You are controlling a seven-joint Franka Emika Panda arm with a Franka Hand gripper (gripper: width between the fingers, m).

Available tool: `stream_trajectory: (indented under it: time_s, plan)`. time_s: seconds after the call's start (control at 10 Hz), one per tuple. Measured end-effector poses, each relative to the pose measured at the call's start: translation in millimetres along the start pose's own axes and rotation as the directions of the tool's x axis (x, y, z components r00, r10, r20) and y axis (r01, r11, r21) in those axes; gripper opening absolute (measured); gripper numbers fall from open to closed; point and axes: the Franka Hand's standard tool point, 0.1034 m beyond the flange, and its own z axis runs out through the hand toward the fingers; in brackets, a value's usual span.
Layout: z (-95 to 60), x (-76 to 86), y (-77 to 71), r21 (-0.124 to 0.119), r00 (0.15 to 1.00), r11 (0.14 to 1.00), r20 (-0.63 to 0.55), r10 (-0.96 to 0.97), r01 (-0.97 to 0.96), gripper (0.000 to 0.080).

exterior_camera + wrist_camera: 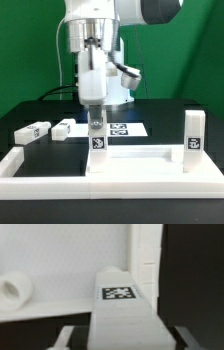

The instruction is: Assemble desk

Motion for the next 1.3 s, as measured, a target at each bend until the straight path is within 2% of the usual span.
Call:
stream_trajectory:
  time_s: [0.1,0.3,0.4,0.5,0.6,0.7,0.9,1.1,1.2,1.3]
  plan:
    - [-0.1,-0.4,0.9,0.004,0.998,0.998,0.006,0.069,-0.069,0.0291]
    - [0.8,-0.6,1.4,0.002,0.998,0.998,0.005,0.057,-0.057,0.0295]
    - [0.7,-0.5,0.0,0.012,0.999,0.999,-0.008,-0.043,0.043,0.0468]
    - [1.6,-3.3,-2.6,0.046,0.966,0.966,-0.054,-0.252,0.254,0.0607]
    - [2.6,-7.2,-0.2,0.05,0.897,0.897,-0.075,-0.436,0.44,0.0636]
    - [2.2,-9.7,1.1,0.041,0.829,0.829,-0.079,-0.554,0.558,0.0636]
    - [2.7,-6.3,1.0,0.032,0.779,0.78,-0.083,-0.621,0.625,0.0647]
    - [3.0,-5.4,1.1,0.018,0.685,0.687,-0.087,-0.723,0.727,0.0648]
    - [3.9,-2.9,0.5,-0.012,0.489,0.49,-0.064,-0.87,0.871,0.0648]
    - [1.6,-2.5,-2.1,-0.009,0.41,0.411,-0.056,-0.91,0.912,0.0648]
